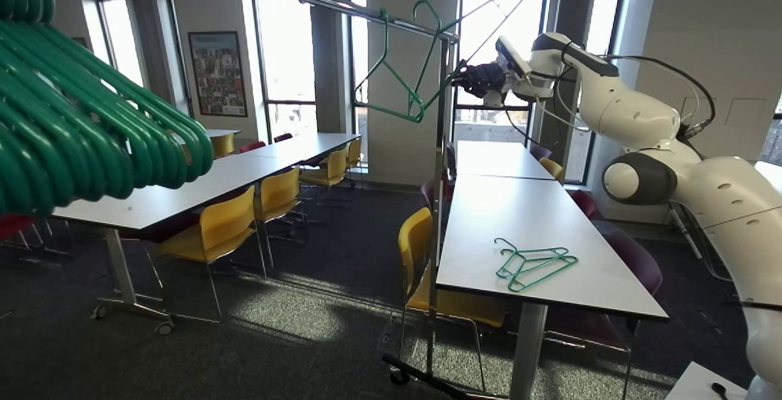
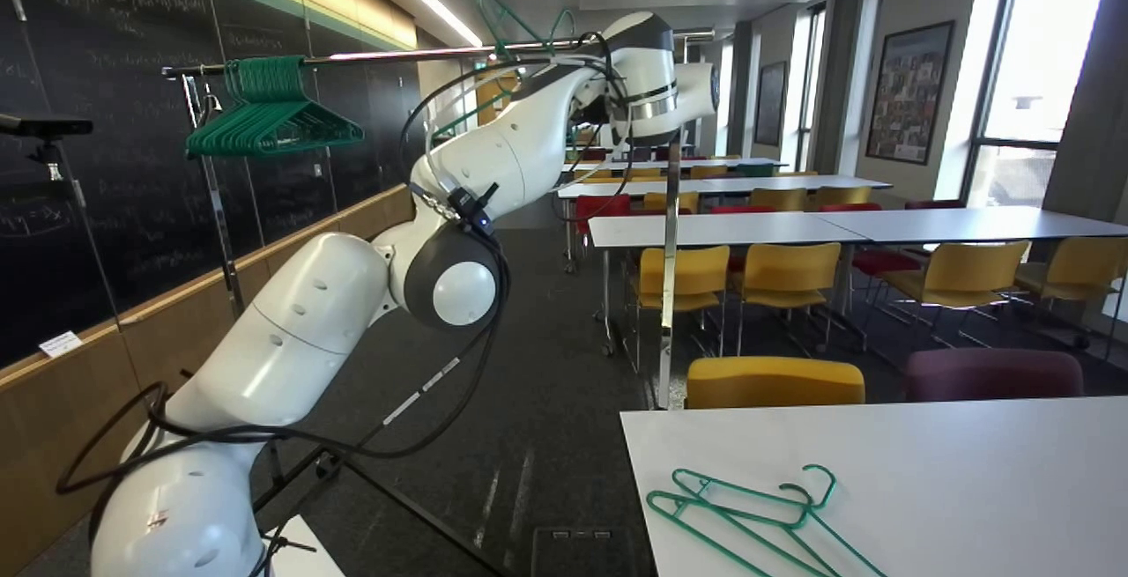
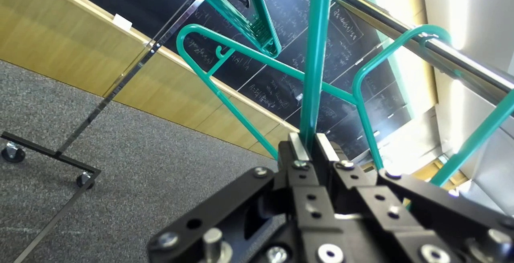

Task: Put one green hanger from the table on the rail.

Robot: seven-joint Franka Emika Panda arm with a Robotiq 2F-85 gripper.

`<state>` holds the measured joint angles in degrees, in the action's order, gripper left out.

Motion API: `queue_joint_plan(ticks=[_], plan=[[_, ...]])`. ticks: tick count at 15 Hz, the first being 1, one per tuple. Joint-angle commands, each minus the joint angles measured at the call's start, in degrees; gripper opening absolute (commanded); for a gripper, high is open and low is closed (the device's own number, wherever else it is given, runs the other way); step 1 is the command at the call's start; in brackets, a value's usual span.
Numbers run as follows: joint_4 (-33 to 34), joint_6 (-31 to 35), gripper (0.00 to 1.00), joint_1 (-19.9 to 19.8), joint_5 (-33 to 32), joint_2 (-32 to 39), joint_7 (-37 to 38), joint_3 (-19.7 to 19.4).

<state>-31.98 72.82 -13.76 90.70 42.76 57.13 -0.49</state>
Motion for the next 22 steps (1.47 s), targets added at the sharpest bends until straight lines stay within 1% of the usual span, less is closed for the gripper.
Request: queue_joint_plan(ticks=[1,6,10,17,20,21,22], plan=[[-1.17,-1.4,0.02,-2.09,-2.2,-0.84,0.81,3.56],[-1.26,-2.64,0.02,-3.54,-3.22,-0.37,0.79,5.32],[-1.69,-3.62,0.02,-4.1,-3.57,-0.19,0.86,5.64],[-2.36,-4.02,0.02,-3.9,-3.57,0.0,0.46,5.7],[-0.84,-3.62,0.02,-3.37,-4.15,-0.4,-1.82,5.48],[2.12,-3.13,0.02,-2.87,-2.68,1.04,-0.1,4.23],[2.68,-2.94,0.02,-2.87,-2.68,1.11,0.49,4.17]])
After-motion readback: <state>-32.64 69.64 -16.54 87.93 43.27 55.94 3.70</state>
